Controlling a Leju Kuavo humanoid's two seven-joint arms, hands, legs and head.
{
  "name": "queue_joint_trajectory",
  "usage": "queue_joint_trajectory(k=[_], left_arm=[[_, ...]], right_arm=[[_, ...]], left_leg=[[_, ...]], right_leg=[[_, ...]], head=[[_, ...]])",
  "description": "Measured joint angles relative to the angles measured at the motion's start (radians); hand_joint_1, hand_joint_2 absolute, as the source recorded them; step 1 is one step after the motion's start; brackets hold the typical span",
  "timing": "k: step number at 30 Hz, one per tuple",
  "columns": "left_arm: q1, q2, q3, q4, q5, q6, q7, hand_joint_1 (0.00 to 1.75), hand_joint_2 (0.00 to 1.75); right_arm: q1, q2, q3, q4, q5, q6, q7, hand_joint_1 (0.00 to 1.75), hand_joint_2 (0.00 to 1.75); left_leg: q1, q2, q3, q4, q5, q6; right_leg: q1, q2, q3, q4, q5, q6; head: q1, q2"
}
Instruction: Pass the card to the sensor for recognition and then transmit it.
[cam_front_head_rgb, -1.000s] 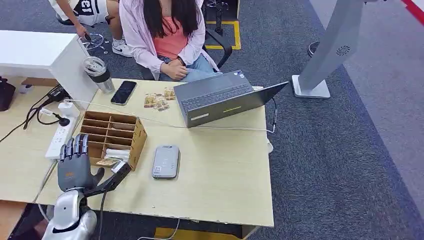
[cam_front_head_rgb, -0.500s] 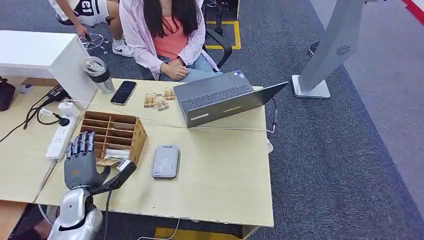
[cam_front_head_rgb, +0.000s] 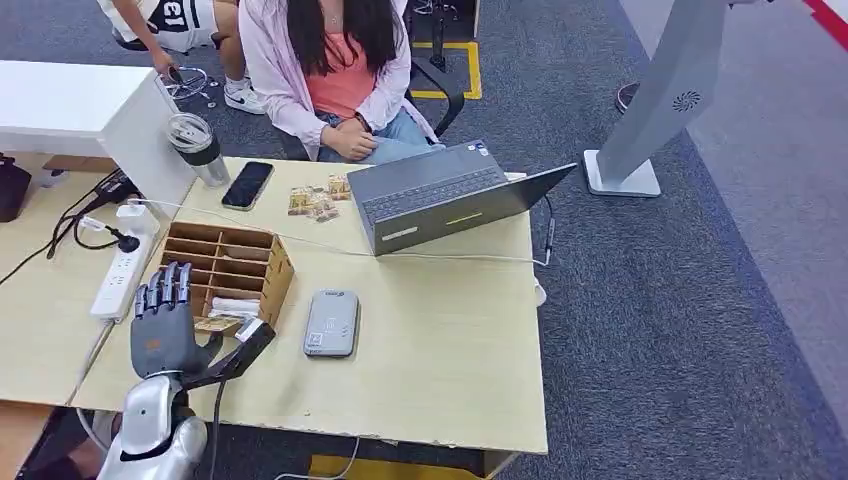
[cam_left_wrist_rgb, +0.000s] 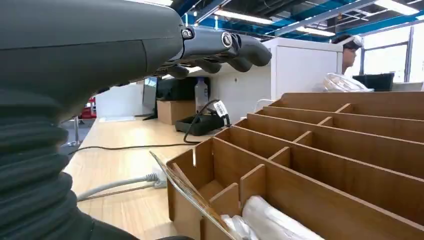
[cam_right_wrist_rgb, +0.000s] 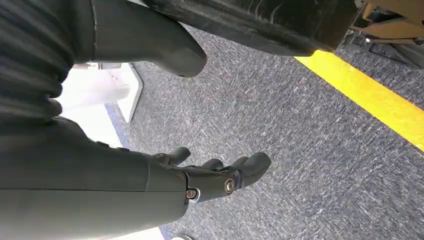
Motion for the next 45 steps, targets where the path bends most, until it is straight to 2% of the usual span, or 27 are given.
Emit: queue_joint_trajectory(k=[27, 28, 45], left_arm=[[-0.006, -0.014, -0.025, 0.000, 0.009, -0.010, -0.013, 0.00, 1.75], [-0.006, -0.014, -0.025, 0.000, 0.009, -0.010, -0.013, 1.75, 1.75], [-0.009, -0.014, -0.028, 0.009, 0.024, -0.032, -0.013, 1.75, 1.75]], right_arm=[[0.000, 0.000, 0.003, 0.000, -0.009, 0.001, 0.000, 0.00, 1.75], [0.000, 0.000, 0.003, 0.000, -0.009, 0.001, 0.000, 0.00, 1.75], [-0.001, 0.000, 0.005, 0.000, -0.020, 0.001, 0.000, 0.00, 1.75]], left_leg=[[0.000, 0.000, 0.000, 0.000, 0.000, 0.000], [0.000, 0.000, 0.000, 0.000, 0.000, 0.000], [0.000, 0.000, 0.000, 0.000, 0.000, 0.000]], right_leg=[[0.000, 0.000, 0.000, 0.000, 0.000, 0.000], [0.000, 0.000, 0.000, 0.000, 0.000, 0.000], [0.000, 0.000, 0.000, 0.000, 0.000, 0.000]], head=[[0.000, 0.000], [0.000, 0.000], [0.000, 0.000]])
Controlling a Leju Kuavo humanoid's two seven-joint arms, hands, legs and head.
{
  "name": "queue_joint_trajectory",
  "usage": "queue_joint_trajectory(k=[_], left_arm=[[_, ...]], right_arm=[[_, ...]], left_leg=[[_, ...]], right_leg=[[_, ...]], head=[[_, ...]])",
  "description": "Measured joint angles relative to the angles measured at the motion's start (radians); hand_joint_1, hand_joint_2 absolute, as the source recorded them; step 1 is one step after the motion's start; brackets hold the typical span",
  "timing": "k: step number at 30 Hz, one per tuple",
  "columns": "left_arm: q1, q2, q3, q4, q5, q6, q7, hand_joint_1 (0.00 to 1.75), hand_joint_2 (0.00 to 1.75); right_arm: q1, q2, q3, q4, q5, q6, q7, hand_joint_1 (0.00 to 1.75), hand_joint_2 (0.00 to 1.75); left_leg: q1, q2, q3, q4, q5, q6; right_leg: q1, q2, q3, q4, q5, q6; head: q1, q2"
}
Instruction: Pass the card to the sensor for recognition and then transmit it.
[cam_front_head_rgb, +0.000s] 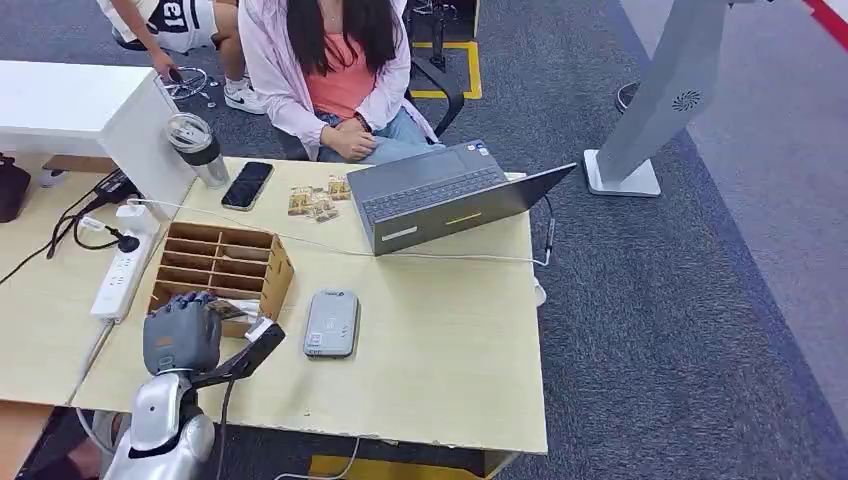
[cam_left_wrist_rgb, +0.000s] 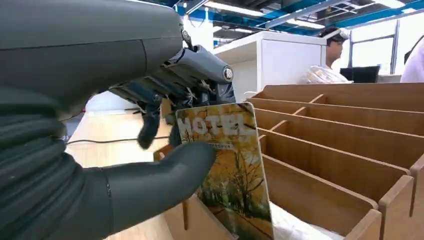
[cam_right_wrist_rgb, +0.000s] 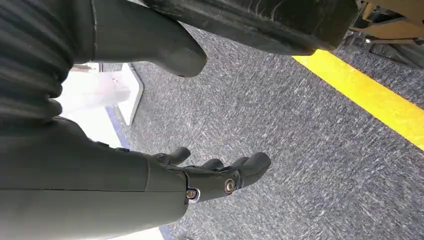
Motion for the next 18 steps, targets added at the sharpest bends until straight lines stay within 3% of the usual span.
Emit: queue_joint_trajectory(k=[18], left_arm=[[-0.017, 0.008, -0.013, 0.007, 0.021, 0.010, -0.011, 1.75, 1.75]], right_arm=[[0.000, 0.000, 0.004, 0.000, -0.010, 0.000, 0.000, 0.00, 1.75]], left_leg=[[0.000, 0.000, 0.000, 0.000, 0.000, 0.000]], right_leg=[[0.000, 0.000, 0.000, 0.000, 0.000, 0.000]], head=[[0.000, 0.000]])
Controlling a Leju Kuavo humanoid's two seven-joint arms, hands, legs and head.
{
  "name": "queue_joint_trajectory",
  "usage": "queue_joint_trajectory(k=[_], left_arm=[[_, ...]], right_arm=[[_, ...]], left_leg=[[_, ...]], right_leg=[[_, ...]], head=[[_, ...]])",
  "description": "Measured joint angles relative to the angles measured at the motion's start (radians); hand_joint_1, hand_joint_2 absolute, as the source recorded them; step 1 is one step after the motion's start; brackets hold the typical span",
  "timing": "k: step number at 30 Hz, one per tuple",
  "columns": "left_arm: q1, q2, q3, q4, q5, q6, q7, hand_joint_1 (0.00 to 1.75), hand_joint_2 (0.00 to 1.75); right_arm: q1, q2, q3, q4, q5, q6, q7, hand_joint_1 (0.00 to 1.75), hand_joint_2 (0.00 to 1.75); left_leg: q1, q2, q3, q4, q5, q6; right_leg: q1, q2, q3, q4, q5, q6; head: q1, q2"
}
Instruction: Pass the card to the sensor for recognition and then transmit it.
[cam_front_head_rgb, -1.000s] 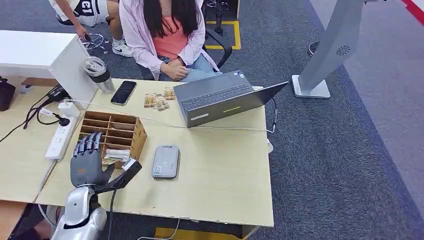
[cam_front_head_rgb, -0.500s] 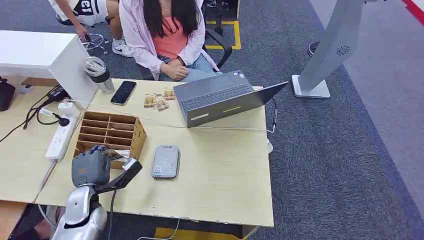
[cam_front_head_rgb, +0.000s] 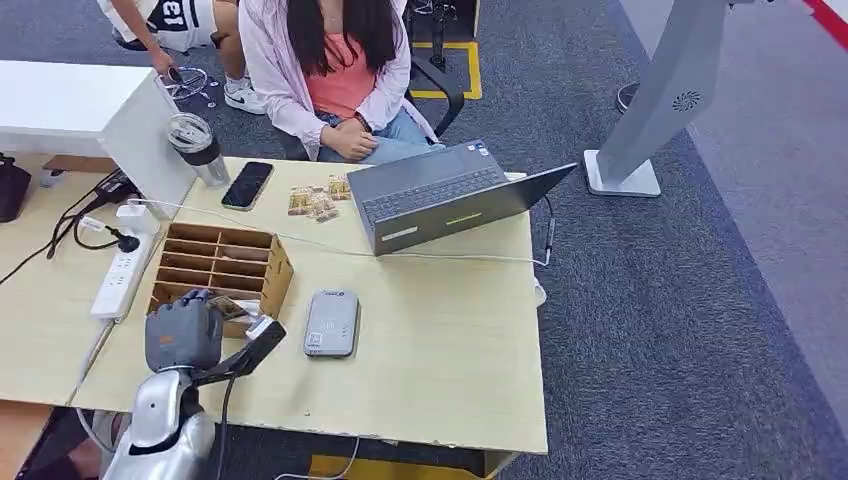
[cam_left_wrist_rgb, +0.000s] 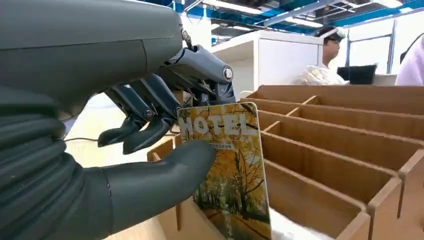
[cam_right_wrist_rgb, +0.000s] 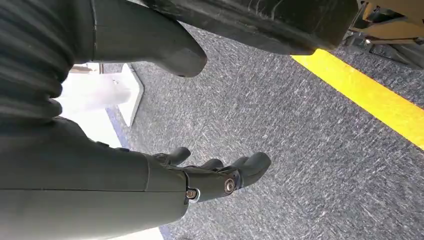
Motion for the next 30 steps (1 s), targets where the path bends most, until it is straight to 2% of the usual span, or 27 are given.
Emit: queue_joint_trajectory(k=[13, 20, 25, 30], left_arm=[[-0.092, 0.038, -0.007, -0.071, -0.006, -0.036, -0.011, 1.75, 1.75], [-0.262, 0.066, -0.029, -0.089, -0.023, -0.087, -0.019, 1.75, 1.75], [-0.390, 0.081, -0.033, -0.058, -0.052, -0.055, -0.011, 1.75, 1.75], [-0.439, 0.087, -0.033, -0.025, -0.055, -0.038, -0.013, 1.75, 1.75]], right_arm=[[-0.001, 0.000, 0.021, 0.000, -0.008, 0.000, -0.008, 0.00, 1.75], [-0.002, 0.000, 0.026, 0.000, -0.008, 0.001, -0.014, 0.00, 1.75], [-0.004, 0.000, 0.042, 0.000, -0.007, 0.005, -0.014, 0.00, 1.75], [-0.005, 0.000, 0.046, 0.000, -0.007, 0.006, -0.014, 0.00, 1.75]], left_leg=[[0.000, 0.000, 0.000, 0.000, 0.000, 0.000], [0.000, 0.000, 0.000, 0.001, 0.001, 0.001], [0.000, 0.000, 0.000, 0.001, 0.001, 0.001], [0.000, 0.000, 0.000, 0.001, 0.001, 0.001]], right_leg=[[0.000, 0.000, 0.000, 0.000, 0.000, 0.000], [0.000, 0.000, 0.000, 0.000, 0.001, 0.001], [0.000, 0.000, 0.000, 0.001, 0.002, 0.000], [0.000, 0.000, 0.000, 0.000, 0.002, 0.000]], head=[[0.000, 0.000], [0.000, 0.000], [0.000, 0.000], [0.000, 0.000]])
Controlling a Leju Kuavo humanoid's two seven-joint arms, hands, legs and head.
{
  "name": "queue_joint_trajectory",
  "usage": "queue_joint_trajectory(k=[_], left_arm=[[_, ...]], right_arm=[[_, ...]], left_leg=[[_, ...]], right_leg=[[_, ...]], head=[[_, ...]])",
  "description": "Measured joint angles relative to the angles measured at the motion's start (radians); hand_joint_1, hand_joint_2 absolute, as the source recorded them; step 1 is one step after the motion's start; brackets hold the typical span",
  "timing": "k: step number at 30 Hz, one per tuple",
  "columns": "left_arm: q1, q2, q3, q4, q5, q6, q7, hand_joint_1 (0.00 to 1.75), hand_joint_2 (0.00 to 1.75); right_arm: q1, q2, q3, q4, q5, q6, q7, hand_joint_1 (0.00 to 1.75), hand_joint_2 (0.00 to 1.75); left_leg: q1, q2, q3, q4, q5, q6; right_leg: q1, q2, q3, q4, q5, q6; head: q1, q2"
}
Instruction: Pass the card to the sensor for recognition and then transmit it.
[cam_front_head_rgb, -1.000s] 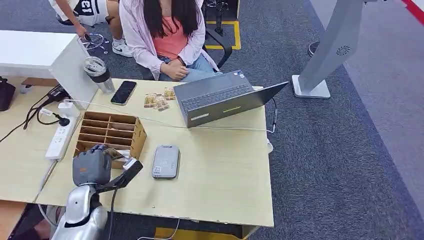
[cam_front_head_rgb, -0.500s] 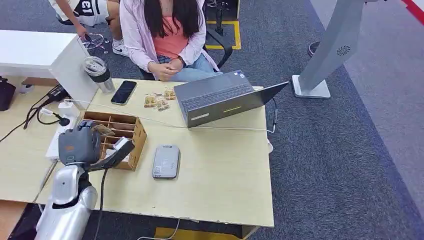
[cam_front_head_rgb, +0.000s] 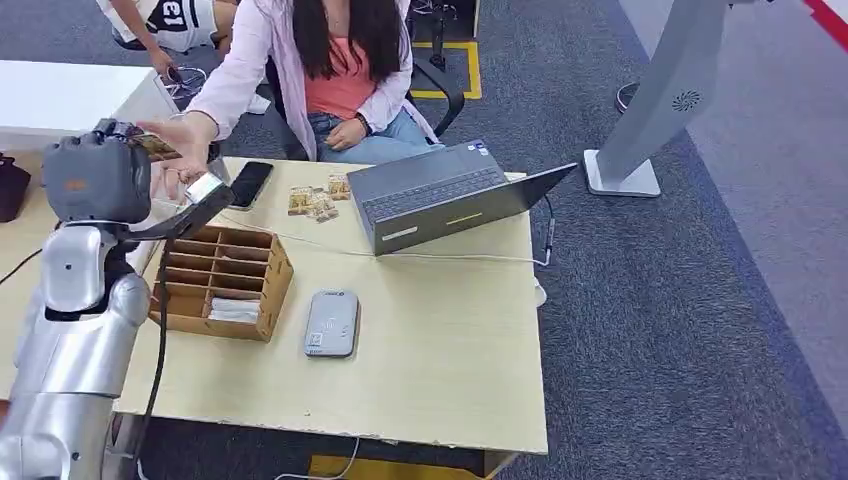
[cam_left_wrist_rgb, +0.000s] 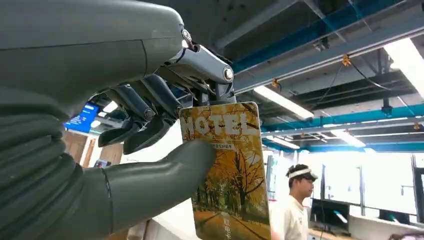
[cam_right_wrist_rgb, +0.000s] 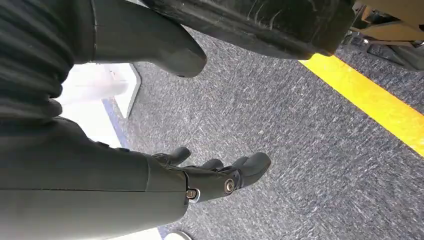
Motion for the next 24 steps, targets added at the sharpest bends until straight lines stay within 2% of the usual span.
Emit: queue_joint_trajectory(k=[24], left_arm=[[-0.017, 0.004, 0.000, 0.044, 0.000, 0.005, 0.000, 1.75, 1.75]], right_arm=[[-0.001, 0.000, 0.008, 0.000, 0.000, 0.000, 0.000, 0.00, 1.75]], left_leg=[[0.000, 0.001, -0.001, 0.000, 0.000, 0.000]], right_leg=[[0.000, 0.001, -0.001, 0.000, 0.000, 0.000]], head=[[0.000, 0.000]])
